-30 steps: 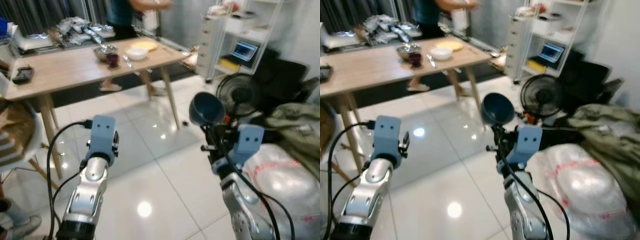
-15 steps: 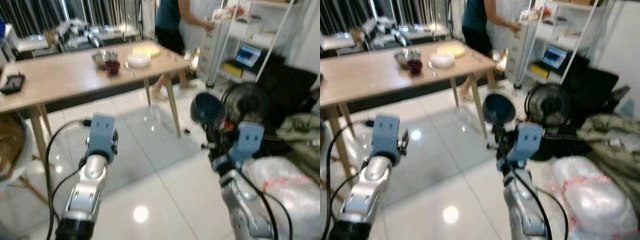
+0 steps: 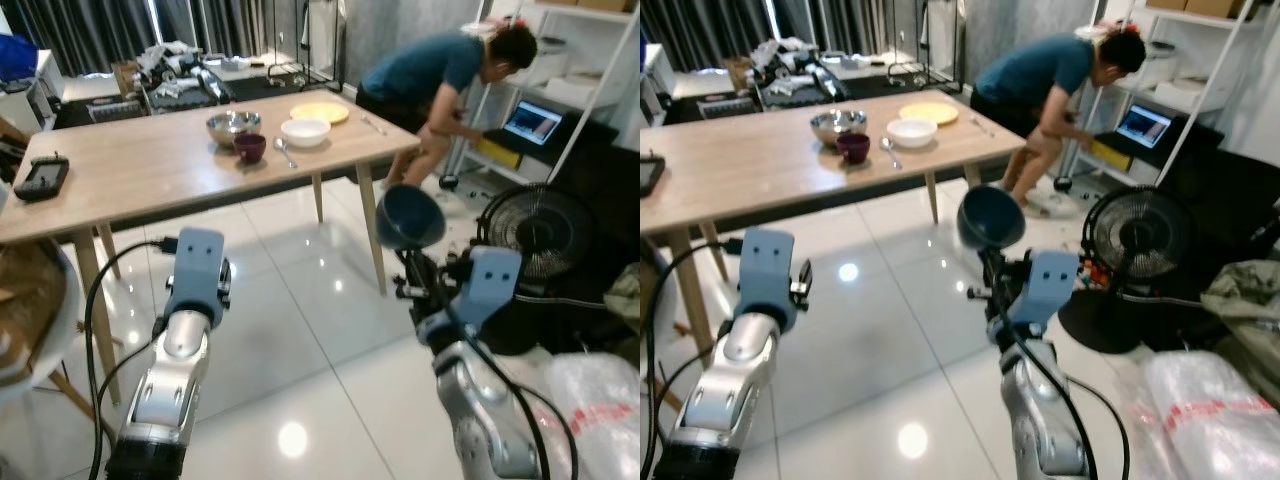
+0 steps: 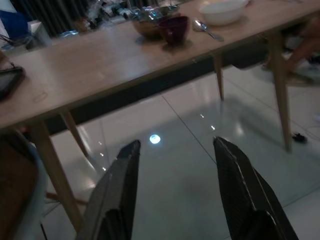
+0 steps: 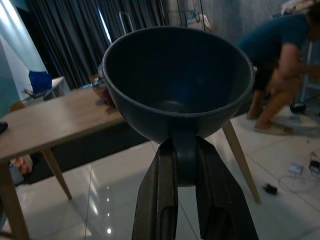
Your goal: Setting the table
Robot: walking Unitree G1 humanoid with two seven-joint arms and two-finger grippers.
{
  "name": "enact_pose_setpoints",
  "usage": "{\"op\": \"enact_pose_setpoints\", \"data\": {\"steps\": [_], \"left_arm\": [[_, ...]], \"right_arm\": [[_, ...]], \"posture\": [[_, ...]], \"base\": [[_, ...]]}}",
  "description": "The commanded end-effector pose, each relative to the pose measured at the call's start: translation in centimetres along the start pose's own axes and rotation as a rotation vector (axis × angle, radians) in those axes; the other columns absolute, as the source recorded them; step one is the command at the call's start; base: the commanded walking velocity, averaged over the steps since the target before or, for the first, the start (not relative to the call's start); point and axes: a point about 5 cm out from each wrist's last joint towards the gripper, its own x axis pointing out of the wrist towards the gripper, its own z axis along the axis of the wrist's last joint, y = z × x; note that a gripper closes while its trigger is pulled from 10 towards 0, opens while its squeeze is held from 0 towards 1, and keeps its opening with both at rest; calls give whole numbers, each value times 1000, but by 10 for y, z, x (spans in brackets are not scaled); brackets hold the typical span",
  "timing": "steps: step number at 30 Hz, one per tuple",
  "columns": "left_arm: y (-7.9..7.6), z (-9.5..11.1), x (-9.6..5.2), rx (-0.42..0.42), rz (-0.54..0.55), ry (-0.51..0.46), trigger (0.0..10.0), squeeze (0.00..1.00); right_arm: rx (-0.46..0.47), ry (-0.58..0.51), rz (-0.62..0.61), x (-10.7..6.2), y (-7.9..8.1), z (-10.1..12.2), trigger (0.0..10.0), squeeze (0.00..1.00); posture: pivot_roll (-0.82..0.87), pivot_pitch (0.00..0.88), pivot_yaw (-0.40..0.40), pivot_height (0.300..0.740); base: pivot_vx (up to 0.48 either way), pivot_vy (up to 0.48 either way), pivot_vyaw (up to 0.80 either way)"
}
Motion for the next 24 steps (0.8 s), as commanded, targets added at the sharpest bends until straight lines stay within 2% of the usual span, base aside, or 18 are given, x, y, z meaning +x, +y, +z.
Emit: {"op": "enact_pose_setpoints", "data": {"steps": [1, 6, 10, 12, 13, 14, 15, 19, 24], "left_arm": [[8, 0, 0, 30, 27, -12, 10000, 0], [18, 15, 3, 77, 51, -87, 10000, 0], [22, 16, 3, 82, 59, -91, 10000, 0], [23, 15, 3, 82, 62, -88, 10000, 0], [24, 14, 2, 85, 61, -86, 10000, 0], [24, 14, 2, 85, 61, -86, 10000, 0], [23, 13, 0, 89, 52, -84, 10000, 0], [20, 10, -7, 120, 11, -90, 10000, 0], [18, 8, -12, 151, -33, -97, 10000, 0]], "right_arm": [[24, -2, 10, -1, 5, -1, 10000, 0], [24, -5, 8, -1, 5, 0, 10000, 0], [20, -7, 4, 0, 5, 0, 10000, 0], [-10, -3, -4, 1, 4, 0, 10000, 0], [-104, 13, -12, 1, 1, -2, 10000, 0], [-104, 13, -12, 1, 1, -2, 10000, 0], [-160, 19, -14, 2, -1, -4, 10000, 0], [-290, 40, -31, 2, -11, -7, 10000, 0], [-351, 42, -33, 3, -15, -7, 10000, 0]], "posture": [[89, 26, 84, 740], [89, 26, 84, 740], [93, 27, 83, 740], [95, 28, 84, 740], [97, 29, 85, 740], [97, 29, 85, 740], [99, 31, 84, 740], [104, 36, 82, 740], [108, 41, 76, 740]], "base": [[450, 0, 0], [450, 0, 0], [450, 0, 0], [450, 0, 0], [450, 0, 0], [450, 0, 0], [450, 0, 0], [450, 0, 0], [450, 0, 0]]}}
